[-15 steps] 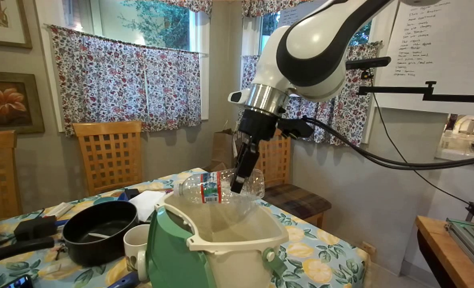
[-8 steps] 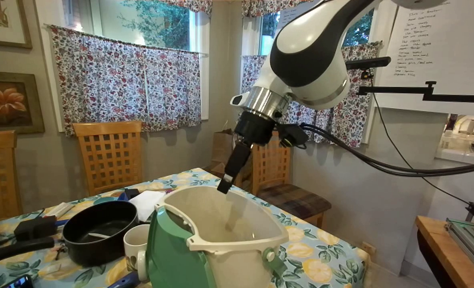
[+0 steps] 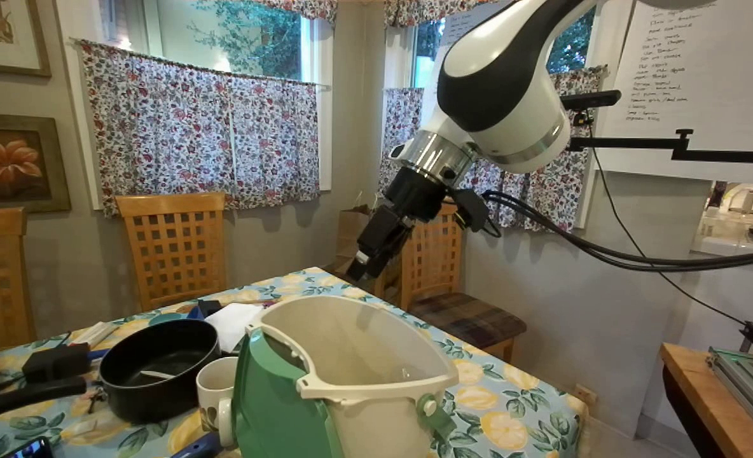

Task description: Pick up the bottle from the table and put it in the bag

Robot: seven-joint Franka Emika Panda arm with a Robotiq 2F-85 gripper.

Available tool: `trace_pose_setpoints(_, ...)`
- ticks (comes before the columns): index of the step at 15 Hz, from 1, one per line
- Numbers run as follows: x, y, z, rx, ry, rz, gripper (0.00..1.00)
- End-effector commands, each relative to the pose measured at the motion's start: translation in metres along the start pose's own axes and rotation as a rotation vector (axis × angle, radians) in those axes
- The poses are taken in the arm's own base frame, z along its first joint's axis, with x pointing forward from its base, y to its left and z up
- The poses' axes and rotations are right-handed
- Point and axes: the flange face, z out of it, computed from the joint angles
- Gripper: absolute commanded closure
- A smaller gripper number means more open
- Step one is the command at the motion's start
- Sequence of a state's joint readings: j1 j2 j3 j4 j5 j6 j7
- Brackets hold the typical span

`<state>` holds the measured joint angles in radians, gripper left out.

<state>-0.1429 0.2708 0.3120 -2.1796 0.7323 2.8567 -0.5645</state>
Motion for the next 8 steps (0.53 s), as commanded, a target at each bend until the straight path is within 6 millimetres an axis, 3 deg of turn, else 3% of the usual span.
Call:
trace_pose_setpoints(1,-0.012,0.026,-0.026,-0.083,0.018,0.051,0.0)
trace_pose_setpoints(8,-0.015,0.077,-0.062,-0.209,-0.01,0.074,0.0)
